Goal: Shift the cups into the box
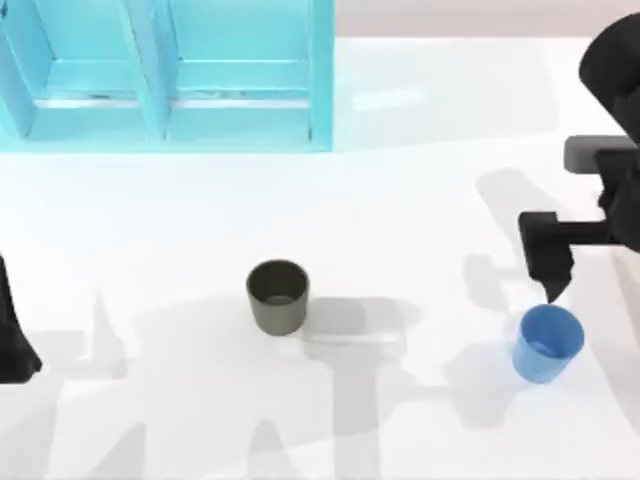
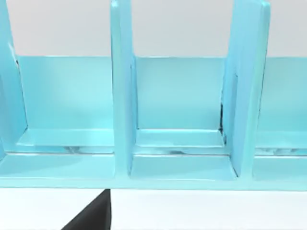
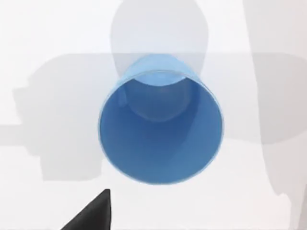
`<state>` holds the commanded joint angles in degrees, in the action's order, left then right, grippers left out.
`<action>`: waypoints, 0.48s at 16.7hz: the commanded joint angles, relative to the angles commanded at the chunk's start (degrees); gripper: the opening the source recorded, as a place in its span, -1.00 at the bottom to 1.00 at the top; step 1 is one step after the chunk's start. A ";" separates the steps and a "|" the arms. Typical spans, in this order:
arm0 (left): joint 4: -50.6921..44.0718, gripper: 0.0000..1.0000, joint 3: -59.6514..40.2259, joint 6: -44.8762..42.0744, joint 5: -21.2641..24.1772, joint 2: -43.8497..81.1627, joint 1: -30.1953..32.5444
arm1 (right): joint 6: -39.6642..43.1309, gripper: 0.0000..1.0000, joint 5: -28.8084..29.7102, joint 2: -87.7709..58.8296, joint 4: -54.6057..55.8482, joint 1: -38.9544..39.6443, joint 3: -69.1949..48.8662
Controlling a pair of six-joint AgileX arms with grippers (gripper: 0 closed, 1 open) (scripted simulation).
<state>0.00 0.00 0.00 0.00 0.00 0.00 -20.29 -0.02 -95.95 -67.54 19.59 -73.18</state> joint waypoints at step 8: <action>0.00 1.00 0.00 0.00 0.00 0.00 0.00 | -0.40 1.00 0.01 -5.81 19.66 0.34 13.31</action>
<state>0.00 0.00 0.00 0.00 0.00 0.00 -20.69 0.00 -101.76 -47.88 19.93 -59.88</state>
